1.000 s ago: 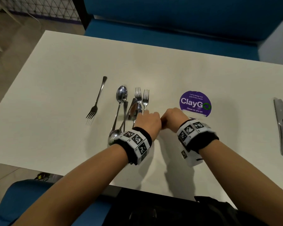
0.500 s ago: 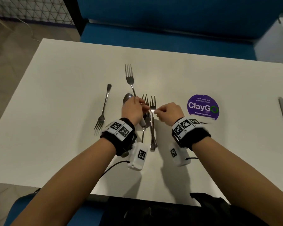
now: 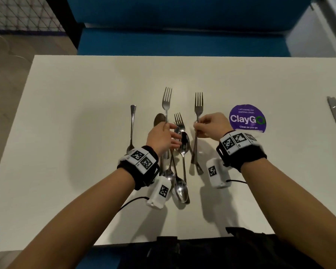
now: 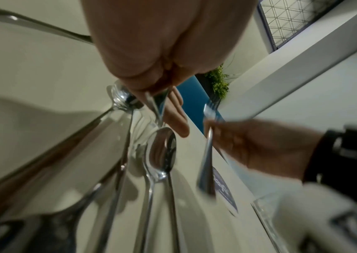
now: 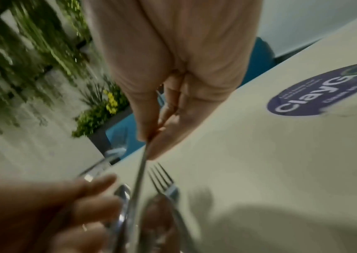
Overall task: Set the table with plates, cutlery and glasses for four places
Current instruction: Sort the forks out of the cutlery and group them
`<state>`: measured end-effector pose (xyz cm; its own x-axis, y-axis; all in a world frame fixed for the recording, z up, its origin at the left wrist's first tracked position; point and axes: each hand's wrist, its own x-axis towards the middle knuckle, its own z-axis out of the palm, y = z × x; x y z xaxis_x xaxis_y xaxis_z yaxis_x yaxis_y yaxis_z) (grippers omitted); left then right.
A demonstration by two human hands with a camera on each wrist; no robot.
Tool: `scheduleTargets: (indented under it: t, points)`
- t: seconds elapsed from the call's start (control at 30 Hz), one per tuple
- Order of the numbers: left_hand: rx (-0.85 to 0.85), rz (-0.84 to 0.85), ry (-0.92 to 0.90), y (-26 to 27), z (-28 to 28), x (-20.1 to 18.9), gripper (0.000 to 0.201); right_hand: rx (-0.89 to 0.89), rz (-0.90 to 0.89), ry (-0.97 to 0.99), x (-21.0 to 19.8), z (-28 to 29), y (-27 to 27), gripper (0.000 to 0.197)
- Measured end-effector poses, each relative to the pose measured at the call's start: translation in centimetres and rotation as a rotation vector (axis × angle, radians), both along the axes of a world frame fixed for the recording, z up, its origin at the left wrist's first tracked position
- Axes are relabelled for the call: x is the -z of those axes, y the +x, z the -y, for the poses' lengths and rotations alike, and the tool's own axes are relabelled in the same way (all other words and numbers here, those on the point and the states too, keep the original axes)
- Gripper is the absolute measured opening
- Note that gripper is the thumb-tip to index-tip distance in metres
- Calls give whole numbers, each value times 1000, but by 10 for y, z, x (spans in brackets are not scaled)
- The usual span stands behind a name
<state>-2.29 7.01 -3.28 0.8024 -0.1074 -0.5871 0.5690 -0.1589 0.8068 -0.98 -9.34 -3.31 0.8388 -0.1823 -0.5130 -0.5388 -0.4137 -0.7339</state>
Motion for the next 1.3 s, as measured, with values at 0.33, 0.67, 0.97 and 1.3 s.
scheduleTargets:
  t: [0.33, 0.67, 0.97, 1.3]
  points:
    - [-91, -91, -170, -9, 6, -3, 31, -90, 130, 66, -9, -37, 1, 20]
    - [-114, -17, -56, -5, -16, 4, 32, -271, -161, -455, 26, -25, -33, 22]
    - [-86, 8, -70, -16, -17, 6, 31, -231, -233, -524, 32, -7, -35, 17]
    - [-117, 61, -120, -19, -35, -1, 34, -28, 107, 337, -25, -54, -19, 6]
